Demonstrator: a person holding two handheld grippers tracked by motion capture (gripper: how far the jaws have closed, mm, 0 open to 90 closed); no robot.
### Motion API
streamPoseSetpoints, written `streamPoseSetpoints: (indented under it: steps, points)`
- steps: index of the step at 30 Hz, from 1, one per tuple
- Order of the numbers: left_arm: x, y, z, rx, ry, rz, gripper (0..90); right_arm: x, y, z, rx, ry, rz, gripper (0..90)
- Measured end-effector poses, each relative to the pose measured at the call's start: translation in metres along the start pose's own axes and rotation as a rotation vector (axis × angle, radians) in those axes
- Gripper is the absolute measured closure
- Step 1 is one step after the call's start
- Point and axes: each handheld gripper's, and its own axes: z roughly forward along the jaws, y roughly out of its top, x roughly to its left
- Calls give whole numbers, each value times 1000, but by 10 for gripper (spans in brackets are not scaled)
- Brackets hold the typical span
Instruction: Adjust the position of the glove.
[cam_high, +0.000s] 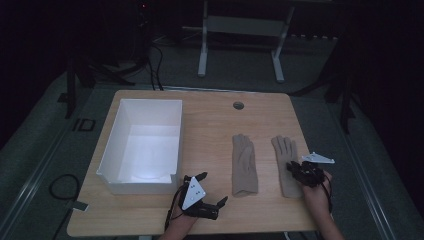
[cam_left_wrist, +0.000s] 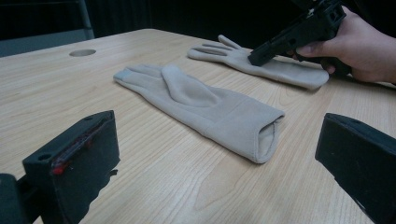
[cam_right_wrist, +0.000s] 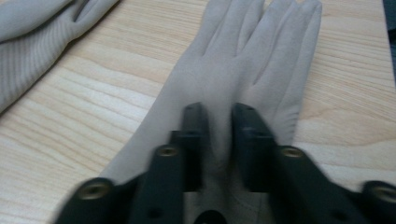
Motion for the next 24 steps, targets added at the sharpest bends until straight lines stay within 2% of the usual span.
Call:
streamPoseSetpoints:
  steps: [3, 7, 14, 18, 24]
  points:
    - [0, 0, 0, 1, 3, -4, 0, -1, 1, 0, 1, -5, 44, 822]
    - [0, 0, 0, 1, 3, -2, 1, 1, 3, -2, 1, -21, 51, 833]
    - [0, 0, 0, 1, 5, 0, 0, 7, 31, -29, -87, -65, 117, 836]
    - [0, 0, 0, 1, 5, 1, 1, 15, 46, -40, -113, -94, 112, 836]
    - [0, 0, 0, 1, 5, 1, 1, 29, 65, -52, -141, -98, 129, 836]
